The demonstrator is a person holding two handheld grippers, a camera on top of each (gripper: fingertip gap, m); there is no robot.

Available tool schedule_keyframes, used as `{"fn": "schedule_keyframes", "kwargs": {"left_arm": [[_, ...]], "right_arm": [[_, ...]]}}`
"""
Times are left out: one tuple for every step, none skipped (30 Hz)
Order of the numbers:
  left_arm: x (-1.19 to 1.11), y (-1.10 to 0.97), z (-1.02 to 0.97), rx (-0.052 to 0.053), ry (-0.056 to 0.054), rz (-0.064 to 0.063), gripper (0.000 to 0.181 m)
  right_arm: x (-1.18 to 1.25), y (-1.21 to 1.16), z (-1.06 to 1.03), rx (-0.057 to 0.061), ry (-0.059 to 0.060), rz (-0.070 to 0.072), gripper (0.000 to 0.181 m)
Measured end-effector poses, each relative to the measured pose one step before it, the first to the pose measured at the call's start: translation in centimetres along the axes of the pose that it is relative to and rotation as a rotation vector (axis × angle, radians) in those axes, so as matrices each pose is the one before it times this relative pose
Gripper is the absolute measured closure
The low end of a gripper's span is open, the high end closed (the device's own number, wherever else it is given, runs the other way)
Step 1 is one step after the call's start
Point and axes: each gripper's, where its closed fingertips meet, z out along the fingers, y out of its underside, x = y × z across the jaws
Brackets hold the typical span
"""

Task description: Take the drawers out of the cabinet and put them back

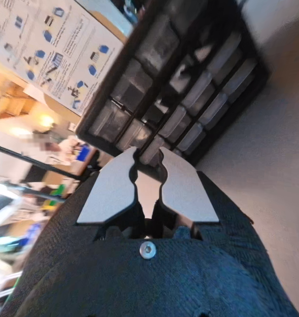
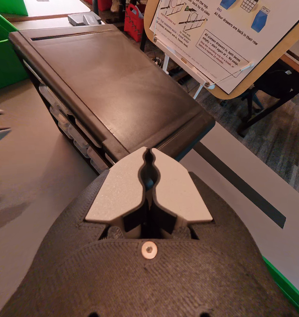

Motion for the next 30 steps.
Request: {"fn": "schedule_keyframes", "kwargs": {"left_arm": [[0.083,-0.606,-1.493,0.0493,0.0293,-0.1102,0.158],[-0.041,-0.529,-1.422,0.0492,0.0203,-0.1059,0.156],[-0.221,-0.363,-1.352,0.0425,0.0115,-0.1000,0.154],[-0.419,-0.210,-1.281,0.0349,0.0045,-0.0953,0.152],[-0.613,-0.179,-1.234,0.0355,-0.0022,-0.0877,0.149],[-0.821,-0.452,-1.043,0.0496,-0.0062,-0.0733,0.148],[-0.890,-0.972,-0.669,0.0619,-0.0001,-0.0497,0.148],[-0.903,-0.687,-0.514,0.0224,0.0045,-0.0303,0.148],[-1.249,-0.303,-0.545,-0.0071,-0.0232,-0.0216,0.147],[-1.341,-0.229,-0.618,-0.0048,-0.0363,-0.0095,0.143],[-1.204,-0.310,-0.621,0.0106,-0.0316,0.0023,0.143],[-1.149,-0.335,-0.591,0.0163,-0.0299,0.0051,0.143],[-1.254,-0.269,-0.537,0.0112,-0.0357,0.0007,0.143],[-1.299,-0.180,-0.519,0.0054,-0.0394,-0.0044,0.142],[-1.358,-0.231,-0.498,0.0093,-0.0441,-0.0102,0.142],[-1.321,-0.286,-0.477,0.0124,-0.0446,-0.0153,0.143],[-1.246,-0.233,-0.433,0.0051,-0.0406,-0.0150,0.143],[-1.189,-0.202,-0.399,0.0009,-0.0393,-0.0124,0.143],[-1.097,-0.247,-0.384,0.0035,-0.0367,-0.0106,0.143],[-1.027,-0.268,-0.344,0.0066,-0.0341,-0.0099,0.143],[-1.003,-0.203,-0.305,0.0045,-0.0334,-0.0060,0.143],[-1.009,-0.112,-0.221,0.0012,-0.0328,-0.0013,0.143],[-1.024,-0.062,-0.071,-0.0008,-0.0305,-0.0005,0.143],[-0.865,0.319,0.025,-0.0234,-0.0146,0.0048,0.143],[-0.793,0.704,0.163,-0.0476,-0.0008,0.0242,0.142],[-0.884,1.013,0.397,-0.0693,0.0029,0.0453,0.140],[-0.997,1.311,0.670,-0.0891,0.0031,0.0565,0.140],[-0.864,1.541,0.958,-0.1068,0.0158,0.0593,0.139],[-0.579,1.669,1.201,-0.1202,0.0350,0.0550,0.137],[-0.409,1.687,1.331,-0.1305,0.0427,0.0480,0.136]], "right_arm": [[0.011,-0.018,-0.006,0.0087,0.0086,0.0002,0.181],[0.005,0.003,-0.017,0.0086,0.0099,-0.0007,0.181],[0.017,-0.002,-0.005,0.0076,0.0125,-0.0048,0.180],[0.057,0.013,-0.035,0.0065,0.0186,-0.0072,0.180],[0.105,0.020,-0.057,0.0076,0.0242,-0.0089,0.181],[0.126,0.109,-0.092,0.0107,0.0297,-0.0146,0.181],[0.041,0.032,-0.226,0.0263,0.0277,0.0030,0.181],[-0.310,-0.037,-0.493,0.0373,0.0005,0.0192,0.178],[-0.727,-0.096,-0.797,0.0467,-0.0329,0.0378,0.166],[-0.986,-0.077,-1.024,0.0482,-0.0522,0.0575,0.151],[-1.083,-0.007,-1.134,0.0476,-0.0567,0.0616,0.140],[-1.143,0.049,-1.224,0.0528,-0.0544,0.0516,0.128],[-0.992,0.039,-1.320,0.0638,-0.0398,0.0427,0.116],[-0.617,0.005,-1.405,0.0718,-0.0093,0.0446,0.103],[-0.337,-0.059,-1.516,0.0732,0.0104,0.0353,0.093],[-0.190,-0.109,-1.610,0.0679,0.0202,0.0231,0.092],[0.072,-0.204,-1.695,0.0613,0.0398,0.0161,0.090],[0.268,-0.295,-1.734,0.0513,0.0494,0.0132,0.088],[0.368,-0.404,-1.703,0.0450,0.0517,0.0089,0.087],[0.336,-0.427,-1.674,0.0403,0.0429,-0.0007,0.088],[0.372,-0.532,-1.539,0.0401,0.0376,-0.0045,0.088],[0.586,-1.031,-1.084,0.0530,0.0439,-0.0059,0.095],[0.596,-1.505,-0.508,0.0597,0.0391,-0.0047,0.099],[0.192,-1.273,-0.297,0.0434,0.0170,-0.0011,0.099],[-0.202,-0.731,-0.307,0.0134,-0.0063,-0.0060,0.098],[-0.392,-0.415,-0.362,0.0027,-0.0167,-0.0071,0.097],[-0.282,-0.346,-0.296,0.0060,-0.0092,-0.0079,0.097],[-0.197,-0.344,-0.155,0.0081,-0.0045,-0.0126,0.098],[-0.160,-0.211,-0.091,0.0047,-0.0033,-0.0147,0.098],[-0.109,-0.038,-0.068,-0.0008,0.0007,-0.0119,0.098]]}}
